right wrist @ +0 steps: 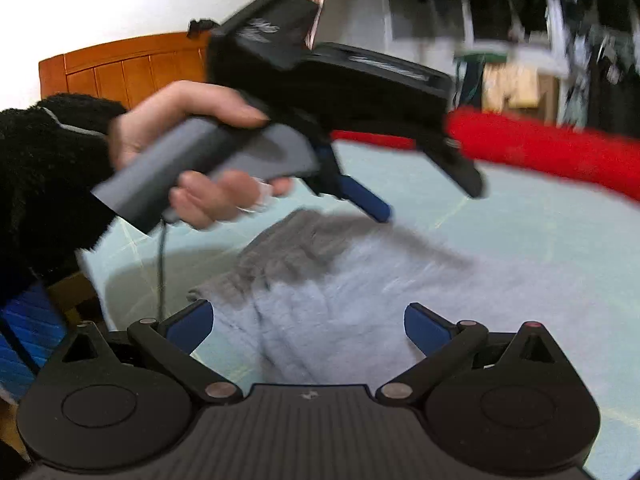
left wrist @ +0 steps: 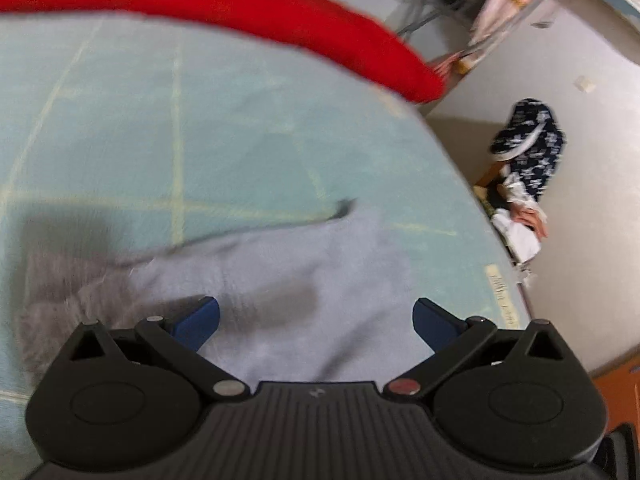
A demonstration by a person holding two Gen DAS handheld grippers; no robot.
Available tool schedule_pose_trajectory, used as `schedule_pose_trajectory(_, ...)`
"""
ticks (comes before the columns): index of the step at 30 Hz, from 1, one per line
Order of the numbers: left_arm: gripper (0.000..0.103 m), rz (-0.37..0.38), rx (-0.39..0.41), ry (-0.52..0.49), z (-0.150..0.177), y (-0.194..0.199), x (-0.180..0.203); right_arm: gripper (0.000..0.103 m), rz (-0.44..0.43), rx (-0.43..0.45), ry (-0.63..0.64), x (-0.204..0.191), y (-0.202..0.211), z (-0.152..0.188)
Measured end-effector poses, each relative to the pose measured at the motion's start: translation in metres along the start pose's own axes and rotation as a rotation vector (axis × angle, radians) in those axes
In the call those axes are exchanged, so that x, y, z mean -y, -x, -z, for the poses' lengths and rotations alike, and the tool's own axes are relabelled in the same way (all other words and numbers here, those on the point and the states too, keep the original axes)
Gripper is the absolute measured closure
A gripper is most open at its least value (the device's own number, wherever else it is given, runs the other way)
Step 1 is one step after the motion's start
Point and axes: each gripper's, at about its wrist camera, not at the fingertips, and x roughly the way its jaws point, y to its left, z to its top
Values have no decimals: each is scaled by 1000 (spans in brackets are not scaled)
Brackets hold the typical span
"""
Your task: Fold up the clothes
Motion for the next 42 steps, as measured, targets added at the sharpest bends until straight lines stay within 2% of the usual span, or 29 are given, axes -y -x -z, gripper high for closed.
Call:
schedule_pose_trajectory(4, 1, -17, -5, 7, 10, -18, -21, 0, 1, -59, -42, 5, -16, 23)
schedule_pose_trajectory(8, 1, -56, -8, -32, 8, -11, -6, 0, 26, -65, -58, 6, -10, 33)
schedule_pose_trajectory(11, 1, -62, 20, -74, 11, 11, 5, 0, 24, -38, -92, 10, 7, 29)
schedule_pose_trajectory(13, 1, -67, 42, -68, 16, 30, 5, 0, 43, -6, -111, 15, 24, 28)
schedule_pose_trajectory(17, 1, -98, 117, -13, 30, 73, -10, 0, 92, 39, -196, 34, 56, 32)
schedule_pose_trajectory(19, 1, -104, 161, 53, 41, 93, -28, 0, 117, 64, -250, 46, 72, 37)
schedule_pose_trajectory(22, 1, -78, 184, 213, 64, 108, -66, 0, 145, 88, -318, 59, 88, 45)
schedule_pose_trajectory(24, 1, -49, 163, 310, 81, 108, -90, 0, 157, 95, -344, 65, 97, 50)
schedule_pose_trajectory(27, 1, 19, 126, 390, 104, 100, -112, 0, 167, 91, -360, 65, 103, 58)
schedule_pose_trajectory(30, 1, 72, 124, 400, 108, 92, -121, 0, 169, 74, -368, 68, 104, 62)
schedule_pose_trajectory(34, 1, 146, 109, 397, 90, 73, -128, 0, 182, 50, -373, 69, 95, 63)
schedule_pose_trajectory(39, 1, 166, 71, 360, 51, 38, -125, 0, 199, 48, -374, 69, 90, 55)
schedule_pose_trajectory(42, 1, 165, 51, 342, 47, 33, -122, 0, 214, 54, -378, 69, 90, 53)
